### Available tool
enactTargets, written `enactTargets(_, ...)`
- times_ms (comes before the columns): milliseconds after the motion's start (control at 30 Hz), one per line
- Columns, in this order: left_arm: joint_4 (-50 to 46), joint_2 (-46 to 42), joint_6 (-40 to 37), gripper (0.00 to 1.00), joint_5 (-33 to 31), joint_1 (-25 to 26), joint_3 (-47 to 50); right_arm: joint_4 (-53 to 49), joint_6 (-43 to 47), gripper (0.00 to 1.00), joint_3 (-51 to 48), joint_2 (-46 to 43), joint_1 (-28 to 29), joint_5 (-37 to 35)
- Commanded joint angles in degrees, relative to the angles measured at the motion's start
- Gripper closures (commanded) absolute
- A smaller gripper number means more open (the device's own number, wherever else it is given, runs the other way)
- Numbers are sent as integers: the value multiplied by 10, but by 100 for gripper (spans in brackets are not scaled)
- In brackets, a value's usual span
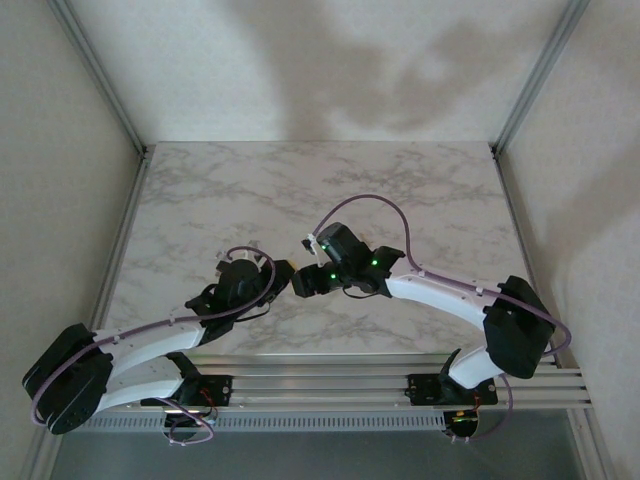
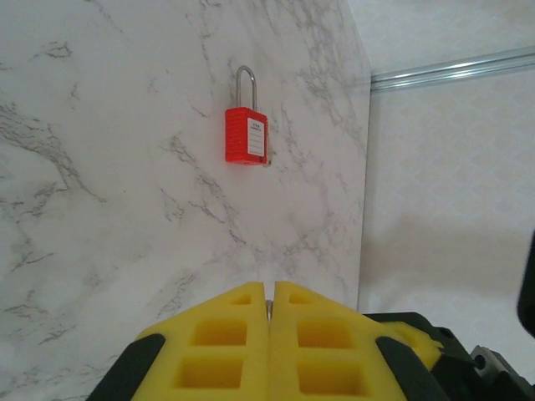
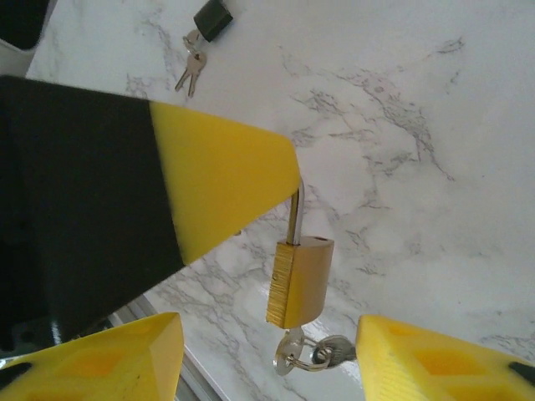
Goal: Lock with the key
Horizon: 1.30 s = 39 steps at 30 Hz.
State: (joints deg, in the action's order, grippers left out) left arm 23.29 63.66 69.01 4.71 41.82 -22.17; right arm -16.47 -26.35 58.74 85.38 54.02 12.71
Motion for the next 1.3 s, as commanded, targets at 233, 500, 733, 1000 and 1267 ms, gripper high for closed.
enactTargets(233, -1, -16, -5, 100, -8, 5, -9, -1, 12, 55, 11, 11, 8, 6)
enactTargets(500, 17, -12, 0, 100, 9, 5, -1, 9, 5, 63, 7, 14, 9, -7)
enactTargets(733, 27, -10, 2, 100, 14, 6, 5, 20, -1, 69, 3, 16, 8, -8)
enactTargets(1000, 38, -10, 6, 100, 19, 10, 8, 23, -4, 76, 4, 23, 9, -11)
enactTargets(1267, 49, -20, 6, 100, 21, 10, 19, 31, -6, 90, -6, 10, 9, -19)
